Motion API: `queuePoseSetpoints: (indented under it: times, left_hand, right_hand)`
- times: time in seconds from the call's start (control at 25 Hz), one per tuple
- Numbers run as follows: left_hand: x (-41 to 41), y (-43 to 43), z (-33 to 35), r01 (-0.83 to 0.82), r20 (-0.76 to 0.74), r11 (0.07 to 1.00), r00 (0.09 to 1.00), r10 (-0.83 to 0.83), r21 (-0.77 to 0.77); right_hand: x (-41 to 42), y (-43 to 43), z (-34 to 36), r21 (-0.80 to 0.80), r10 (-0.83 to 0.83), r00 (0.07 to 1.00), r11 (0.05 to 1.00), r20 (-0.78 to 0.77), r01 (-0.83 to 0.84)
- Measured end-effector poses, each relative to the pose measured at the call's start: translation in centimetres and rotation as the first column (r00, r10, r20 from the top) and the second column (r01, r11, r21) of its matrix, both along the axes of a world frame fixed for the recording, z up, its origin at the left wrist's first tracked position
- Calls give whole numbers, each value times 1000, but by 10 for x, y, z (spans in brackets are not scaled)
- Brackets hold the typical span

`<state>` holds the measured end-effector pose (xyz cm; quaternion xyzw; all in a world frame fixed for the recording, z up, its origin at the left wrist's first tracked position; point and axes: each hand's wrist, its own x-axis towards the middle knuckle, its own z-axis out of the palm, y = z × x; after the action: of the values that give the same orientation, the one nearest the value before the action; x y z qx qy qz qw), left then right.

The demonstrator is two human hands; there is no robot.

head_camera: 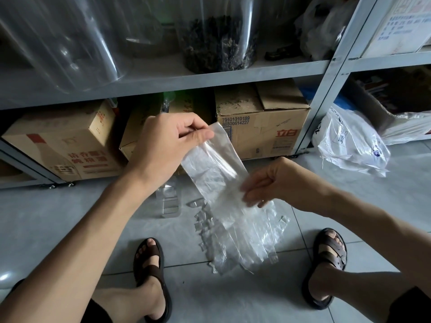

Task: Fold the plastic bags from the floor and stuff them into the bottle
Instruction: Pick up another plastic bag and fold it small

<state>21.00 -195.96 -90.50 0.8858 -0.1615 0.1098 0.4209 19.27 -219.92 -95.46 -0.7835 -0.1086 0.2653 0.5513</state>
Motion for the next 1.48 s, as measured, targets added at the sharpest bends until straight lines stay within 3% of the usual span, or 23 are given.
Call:
queuePoseSetpoints:
  times: [0.24, 0.36, 0.52, 0.76, 1.0, 1.12, 1.2, 1.28, 1.36, 1.48]
  left_hand:
    - [3, 7, -3, 15, -106, 997, 994, -23, -79]
    - [1, 5, -4, 28, -122, 995, 992, -40, -92]
    - [-4, -8, -4, 88, -113, 996, 990, -89, -11]
    - [-6, -13, -3, 92, -139, 995, 986, -87, 29]
    - [-9, -11, 0, 103, -140, 994, 985, -97, 39]
    - [-8, -10, 0, 95, -195, 994, 975, -105, -57]
    - [-8, -11, -2, -22, -352, 961, 933, -80, -276]
    - [-9, -10, -5, -218, -582, 861, 806, -106, -459]
    - [-13, -9, -9, -272, -692, 831, 700, -176, -486]
    - [-18, -13, -13, -206, -728, 888, 660, -184, -412]
  right_hand:
    - [0, -3, -3, -28, 31, 999, 999, -14, -31]
    - [0, 1, -2, 52, 39, 998, 998, 39, -41]
    - [-2, 7, 10, 169, -105, 978, 983, 178, 75]
    - [-4, 19, 12, 123, -164, 955, 983, 247, 137]
    - [-8, 19, 16, 107, -38, 992, 994, 120, 25]
    - [-11, 22, 18, 141, 20, 1000, 990, -19, -17]
    - [-11, 21, 20, 192, -31, 998, 980, -63, 42]
    - [-8, 18, 22, 265, -123, 988, 954, -91, 143]
    - [-4, 15, 21, 328, -207, 967, 913, -148, 245]
    - [-1, 12, 20, 345, -250, 952, 890, -177, 297]
